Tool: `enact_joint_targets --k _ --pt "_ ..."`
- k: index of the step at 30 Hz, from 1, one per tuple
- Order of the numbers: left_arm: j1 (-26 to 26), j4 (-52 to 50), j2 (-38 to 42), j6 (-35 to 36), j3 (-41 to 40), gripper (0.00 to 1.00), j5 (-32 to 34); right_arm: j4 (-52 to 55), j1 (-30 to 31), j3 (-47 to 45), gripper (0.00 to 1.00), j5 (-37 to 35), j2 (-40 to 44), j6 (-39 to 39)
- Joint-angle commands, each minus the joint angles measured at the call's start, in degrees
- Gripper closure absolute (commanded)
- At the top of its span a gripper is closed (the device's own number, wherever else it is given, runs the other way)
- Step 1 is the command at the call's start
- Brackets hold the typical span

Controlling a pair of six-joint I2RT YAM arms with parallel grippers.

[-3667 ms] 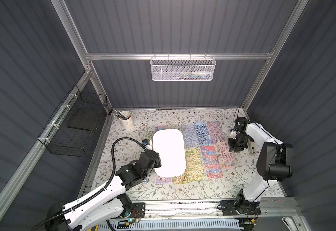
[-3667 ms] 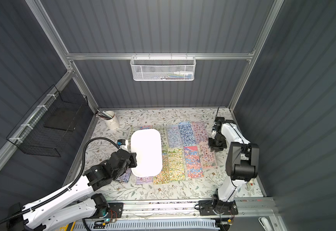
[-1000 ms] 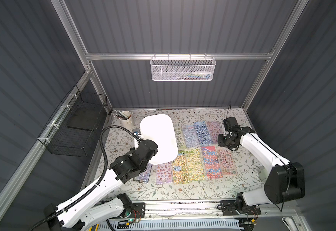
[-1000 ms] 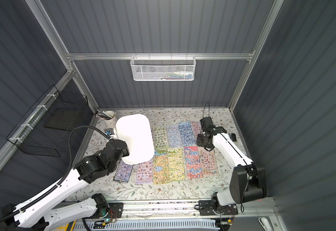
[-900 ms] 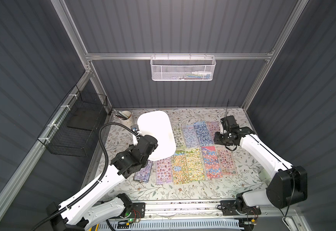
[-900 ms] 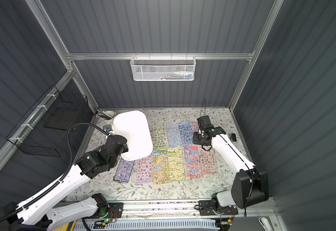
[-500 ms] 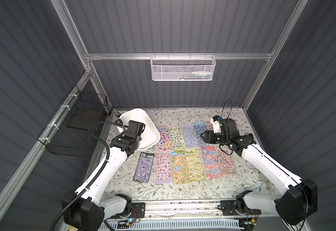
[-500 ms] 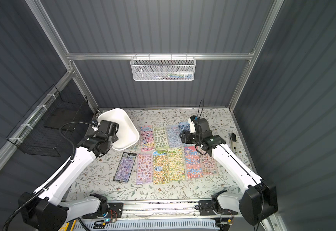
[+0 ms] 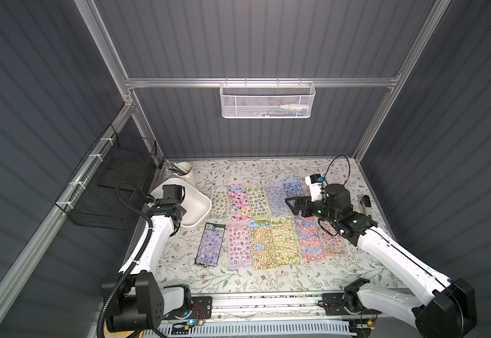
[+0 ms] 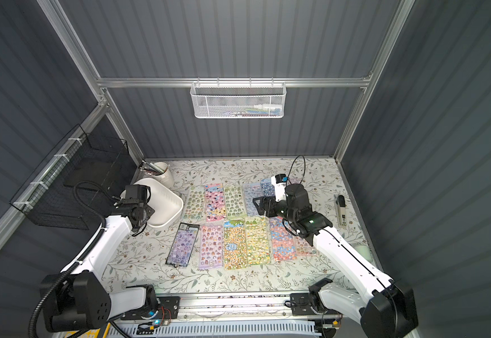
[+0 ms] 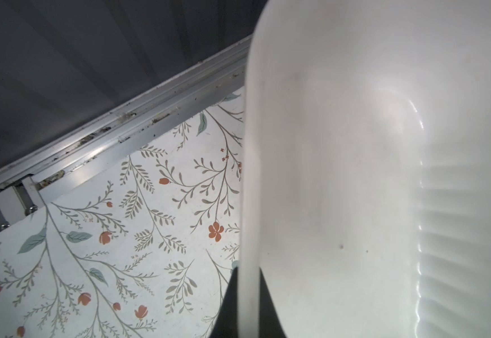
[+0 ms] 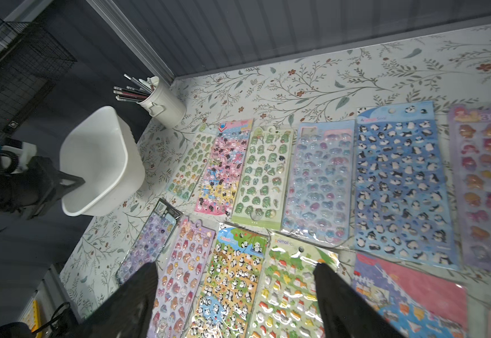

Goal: Take the stickers out of the storage box
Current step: Place the storage box at the center of the board.

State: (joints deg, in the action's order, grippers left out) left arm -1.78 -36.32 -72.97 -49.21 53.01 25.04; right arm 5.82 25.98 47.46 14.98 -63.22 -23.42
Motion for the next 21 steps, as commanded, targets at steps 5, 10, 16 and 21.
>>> enact_joint_targets --k 5,10,16,21 --pt "-4.5 6.3 -4.2 -3.2 -3.6 1.00 -3.4 -4.0 0.3 -2.4 0.15 3.3 -0.4 -1.2" --pt "-6.1 8.9 -5.9 -3.7 -5.7 1.00 -3.4 -4.7 0.3 -2.9 0.14 3.2 -0.5 -1.1" --pt "-7.7 11.2 -8.3 -3.5 -7.5 1.00 -3.5 -5.1 0.3 -3.1 0.13 3.4 -2.6 -1.1" --pt "-7.8 12.5 -10.6 -3.8 -8.5 0.94 -4.1 -5.4 0.3 -3.4 0.13 3.3 -2.1 -0.8"
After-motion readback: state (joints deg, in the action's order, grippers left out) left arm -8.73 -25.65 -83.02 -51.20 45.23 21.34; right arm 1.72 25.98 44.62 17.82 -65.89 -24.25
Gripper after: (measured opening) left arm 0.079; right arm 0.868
